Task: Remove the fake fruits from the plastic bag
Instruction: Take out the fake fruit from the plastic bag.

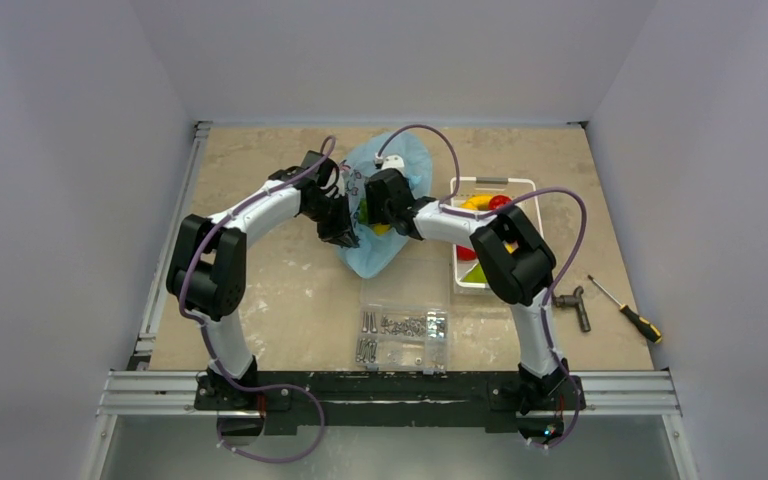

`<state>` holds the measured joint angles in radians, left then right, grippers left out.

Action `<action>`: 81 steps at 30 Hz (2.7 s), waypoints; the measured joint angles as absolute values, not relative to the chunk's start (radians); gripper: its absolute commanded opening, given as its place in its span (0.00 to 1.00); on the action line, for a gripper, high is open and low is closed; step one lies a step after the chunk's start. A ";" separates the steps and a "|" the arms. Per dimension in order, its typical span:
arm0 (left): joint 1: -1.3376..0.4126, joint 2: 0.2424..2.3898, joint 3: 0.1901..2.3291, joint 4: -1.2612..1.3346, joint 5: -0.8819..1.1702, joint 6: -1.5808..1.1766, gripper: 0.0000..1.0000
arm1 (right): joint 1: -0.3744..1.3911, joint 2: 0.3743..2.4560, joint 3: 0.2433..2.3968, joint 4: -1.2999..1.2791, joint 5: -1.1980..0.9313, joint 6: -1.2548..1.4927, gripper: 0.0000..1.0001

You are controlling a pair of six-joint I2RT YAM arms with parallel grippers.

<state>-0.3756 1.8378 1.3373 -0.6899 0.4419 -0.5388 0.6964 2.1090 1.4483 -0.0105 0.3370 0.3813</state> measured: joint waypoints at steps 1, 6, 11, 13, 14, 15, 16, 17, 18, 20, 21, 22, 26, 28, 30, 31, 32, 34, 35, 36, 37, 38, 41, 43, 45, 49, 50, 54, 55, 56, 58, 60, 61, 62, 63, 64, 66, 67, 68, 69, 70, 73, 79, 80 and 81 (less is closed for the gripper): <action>-0.376 1.838 1.337 -0.690 0.442 -0.539 0.00 | 0.696 2.113 1.448 -0.015 0.343 0.382 0.50; -0.376 1.838 1.337 -0.690 0.442 -0.539 0.00 | 0.696 2.122 1.448 -0.025 0.351 0.385 0.40; -0.376 1.838 1.337 -0.690 0.445 -0.539 0.00 | 0.696 2.122 1.461 -0.036 0.353 0.385 0.29; -0.376 1.838 1.337 -0.690 0.446 -0.539 0.00 | 0.696 2.122 1.472 -0.041 0.353 0.385 0.26; -0.376 1.838 1.337 -0.690 0.445 -0.539 0.00 | 0.696 2.122 1.478 -0.043 0.353 0.385 0.25; -0.376 1.838 1.337 -0.690 0.445 -0.539 0.00 | 0.696 2.122 1.483 -0.044 0.352 0.385 0.24; -0.376 1.838 1.337 -0.690 0.445 -0.539 0.00 | 0.696 2.122 1.489 -0.045 0.349 0.387 0.23; -0.376 1.838 1.337 -0.690 0.446 -0.539 0.00 | 0.696 2.122 1.495 -0.044 0.347 0.389 0.21; -0.376 1.838 1.337 -0.690 0.446 -0.539 0.00 | 0.696 2.121 1.501 -0.045 0.346 0.391 0.20; -0.376 1.838 1.337 -0.690 0.447 -0.539 0.00 | 0.696 2.118 1.510 -0.045 0.345 0.396 0.19; -0.376 1.838 1.337 -0.690 0.447 -0.539 0.00 | 0.696 2.115 1.511 -0.045 0.345 0.398 0.18; -0.376 1.838 1.337 -0.690 0.447 -0.539 0.00 | 0.696 2.111 1.512 -0.047 0.345 0.400 0.17; -0.376 1.838 1.337 -0.690 0.447 -0.539 0.00 | 0.696 2.104 1.542 -0.064 0.345 0.405 0.15; -0.376 1.838 1.338 -0.690 0.447 -0.539 0.00 | 0.696 2.100 1.551 -0.069 0.348 0.407 0.15; -0.376 1.838 1.337 -0.690 0.447 -0.539 0.00 | 0.694 2.088 1.551 -0.078 0.357 0.406 0.15; -0.376 1.838 1.337 -0.690 0.447 -0.539 0.00 | 0.692 2.083 1.551 -0.081 0.362 0.403 0.15; -0.376 1.838 1.337 -0.690 0.447 -0.539 0.00 | 0.690 2.078 1.551 -0.083 0.369 0.399 0.15; -0.376 1.838 1.338 -0.689 0.447 -0.539 0.00 | 0.683 2.074 1.554 -0.083 0.381 0.387 0.15; -0.376 1.838 1.337 -0.689 0.447 -0.539 0.00 | 0.677 2.074 1.558 -0.083 0.386 0.376 0.15; -0.376 1.838 1.337 -0.689 0.447 -0.539 0.00 | 0.670 2.074 1.561 -0.084 0.393 0.366 0.15; -0.376 1.838 1.338 -0.689 0.447 -0.539 0.00 | 0.664 2.074 1.565 -0.086 0.402 0.356 0.15; -0.376 1.838 1.337 -0.689 0.447 -0.539 0.00 | 0.656 2.074 1.573 -0.087 0.409 0.342 0.15; -0.376 1.838 1.338 -0.689 0.447 -0.539 0.00 | 0.639 2.074 1.590 -0.084 0.432 0.308 0.14; -0.376 1.838 1.337 -0.689 0.447 -0.538 0.00 | 0.633 2.074 1.596 -0.081 0.452 0.284 0.14; -0.376 1.838 1.337 -0.689 0.447 -0.539 0.00 | 0.630 2.074 1.597 -0.082 0.463 0.266 0.14; -0.376 1.838 1.338 -0.689 0.447 -0.538 0.00 | 0.631 2.074 1.597 -0.082 0.465 0.239 0.14; -0.376 1.838 1.337 -0.689 0.447 -0.539 0.00 | 0.632 2.074 1.597 -0.083 0.464 0.234 0.14; -0.376 1.838 1.337 -0.689 0.447 -0.538 0.00 | 0.633 2.074 1.596 -0.099 0.455 0.218 0.14; -0.376 1.838 1.338 -0.690 0.447 -0.538 0.00 | 0.633 2.074 1.594 -0.101 0.460 0.213 0.15; -0.376 1.838 1.338 -0.690 0.446 -0.538 0.00 | 0.633 2.074 1.589 -0.097 0.476 0.202 0.15; -0.376 1.838 1.338 -0.690 0.446 -0.538 0.00 | 0.628 2.072 1.571 -0.094 0.505 0.180 0.15; -0.376 1.838 1.338 -0.690 0.446 -0.538 0.00 | 0.615 2.072 1.559 -0.093 0.513 0.160 0.14; -0.376 1.838 1.338 -0.690 0.447 -0.538 0.00 | 0.607 2.072 1.555 -0.093 0.514 0.153 0.14; -0.376 1.838 1.338 -0.689 0.447 -0.538 0.00 | 0.597 2.072 1.555 -0.094 0.514 0.146 0.14; -0.376 1.838 1.338 -0.689 0.447 -0.538 0.00 | 0.584 2.072 1.555 -0.094 0.514 0.139 0.14; -0.376 1.838 1.338 -0.688 0.447 -0.538 0.00 | 0.575 2.072 1.555 -0.094 0.511 0.137 0.14; -0.376 1.838 1.338 -0.685 0.447 -0.538 0.00 | 0.564 2.071 1.552 -0.093 0.496 0.136 0.14; -0.376 1.838 1.338 -0.683 0.447 -0.538 0.00 | 0.562 2.067 1.547 -0.093 0.485 0.137 0.14; -0.376 1.838 1.338 -0.682 0.447 -0.538 0.00 | 0.561 2.058 1.536 -0.094 0.466 0.140 0.14; -0.376 1.838 1.338 -0.683 0.447 -0.538 0.00 | 0.561 2.045 1.524 -0.102 0.443 0.147 0.14; -0.376 1.838 1.338 -0.683 0.447 -0.538 0.00 | 0.561 2.030 1.514 -0.113 0.416 0.157 0.14; -0.376 1.838 1.338 -0.683 0.447 -0.539 0.00 | 0.562 1.975 1.501 -0.152 0.301 0.198 0.14; -0.376 1.838 1.338 -0.683 0.451 -0.539 0.00 | 0.563 1.901 1.506 -0.295 0.095 0.266 0.12; -0.376 1.838 1.338 -0.683 0.451 -0.539 0.00 | 0.564 1.897 1.506 -0.331 0.062 0.276 0.12; -0.376 1.838 1.338 -0.683 0.451 -0.539 0.00 | 0.566 1.895 1.506 -0.358 0.040 0.282 0.12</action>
